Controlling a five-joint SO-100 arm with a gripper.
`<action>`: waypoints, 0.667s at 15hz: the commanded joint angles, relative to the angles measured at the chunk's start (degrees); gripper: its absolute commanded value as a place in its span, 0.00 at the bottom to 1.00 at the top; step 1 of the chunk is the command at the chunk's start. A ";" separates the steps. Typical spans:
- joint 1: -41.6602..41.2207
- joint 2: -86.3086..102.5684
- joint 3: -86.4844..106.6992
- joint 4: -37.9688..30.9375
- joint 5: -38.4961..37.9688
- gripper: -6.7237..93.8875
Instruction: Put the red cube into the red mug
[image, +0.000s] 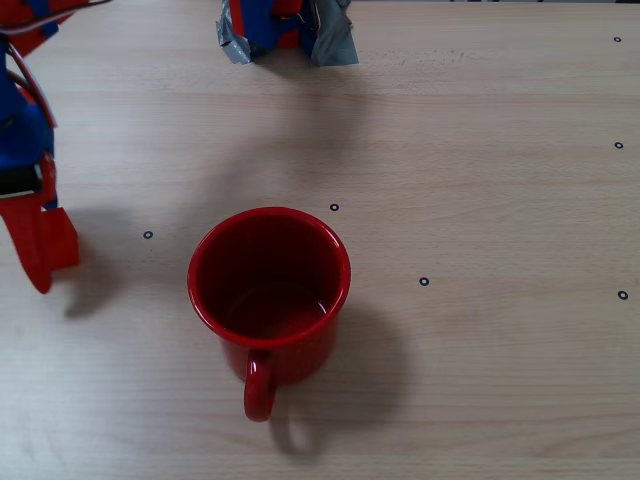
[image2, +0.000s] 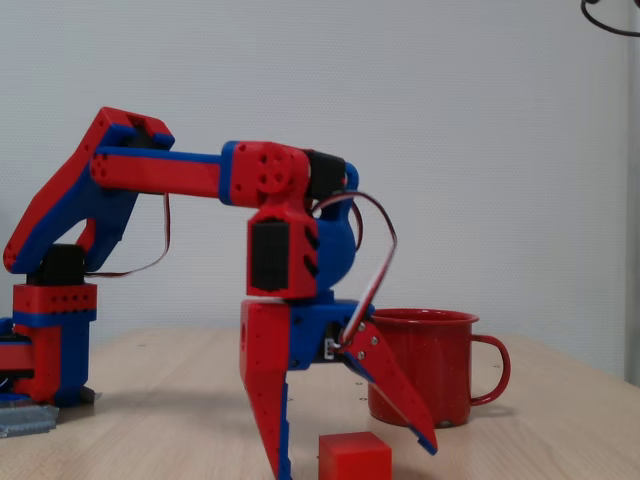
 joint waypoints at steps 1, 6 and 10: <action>0.97 3.25 -3.78 -0.88 -1.76 0.51; 0.70 3.08 -3.52 -2.99 -1.58 0.39; 0.18 3.25 -3.52 -4.57 -0.62 0.23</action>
